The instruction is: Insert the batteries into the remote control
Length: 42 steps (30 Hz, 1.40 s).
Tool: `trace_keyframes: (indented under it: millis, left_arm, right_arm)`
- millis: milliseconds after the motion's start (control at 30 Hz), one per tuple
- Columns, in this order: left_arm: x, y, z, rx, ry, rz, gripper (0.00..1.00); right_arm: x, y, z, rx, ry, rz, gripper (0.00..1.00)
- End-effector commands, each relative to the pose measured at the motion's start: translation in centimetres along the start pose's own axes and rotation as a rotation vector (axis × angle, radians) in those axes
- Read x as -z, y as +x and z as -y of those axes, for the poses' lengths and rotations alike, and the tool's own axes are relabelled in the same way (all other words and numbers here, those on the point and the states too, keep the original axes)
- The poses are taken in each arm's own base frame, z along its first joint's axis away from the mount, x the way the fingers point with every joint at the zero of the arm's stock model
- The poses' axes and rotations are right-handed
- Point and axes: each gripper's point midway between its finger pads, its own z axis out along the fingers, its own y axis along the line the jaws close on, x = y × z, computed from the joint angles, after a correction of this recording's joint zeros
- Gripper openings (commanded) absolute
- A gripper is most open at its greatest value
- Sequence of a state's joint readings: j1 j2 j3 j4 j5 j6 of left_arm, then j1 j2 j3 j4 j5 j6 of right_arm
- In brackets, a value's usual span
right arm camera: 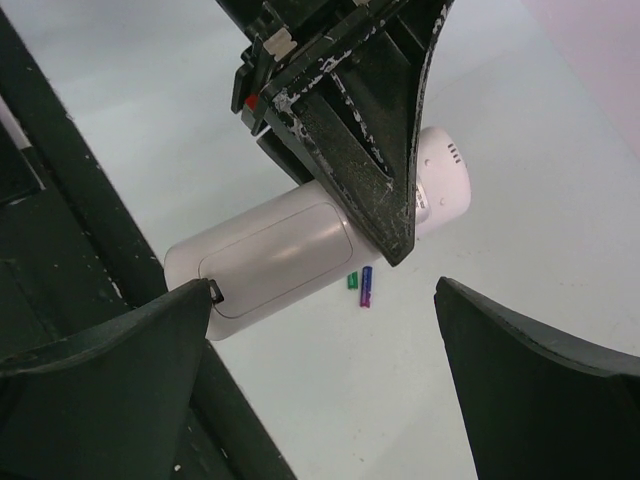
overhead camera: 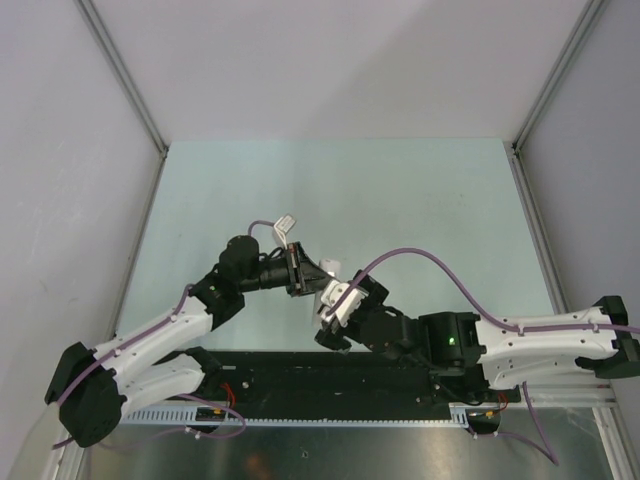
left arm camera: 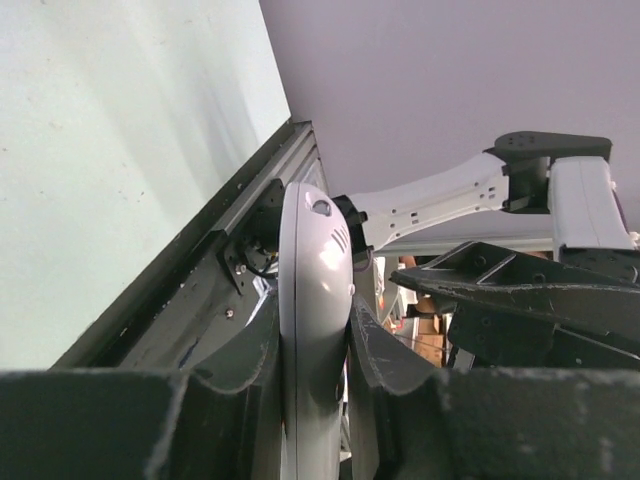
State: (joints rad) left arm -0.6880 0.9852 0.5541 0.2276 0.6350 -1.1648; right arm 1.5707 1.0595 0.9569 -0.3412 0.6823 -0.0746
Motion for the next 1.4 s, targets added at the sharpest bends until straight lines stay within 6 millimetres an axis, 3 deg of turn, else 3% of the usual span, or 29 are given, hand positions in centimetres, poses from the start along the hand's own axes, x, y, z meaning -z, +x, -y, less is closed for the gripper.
trace_keyframes:
  millis: [0,367,1367]
  left_arm:
    - [0.7,0.0,4.8,-0.048,0.123,-0.018,0.00]
    - [0.7,0.3,4.8,-0.047,0.124,-0.028,0.00]
    - [0.1,0.2,2.6,-0.095,0.009,-0.023,0.00]
  right_arm:
    - [-0.6,0.5,2.3,0.039,0.159,-0.043,1.00]
    - [-0.3,0.1,4.8,0.028,0.274,-0.034,1.00]
    - [0.2,-2.0,5.8,0.020,0.300,0.035,1.00]
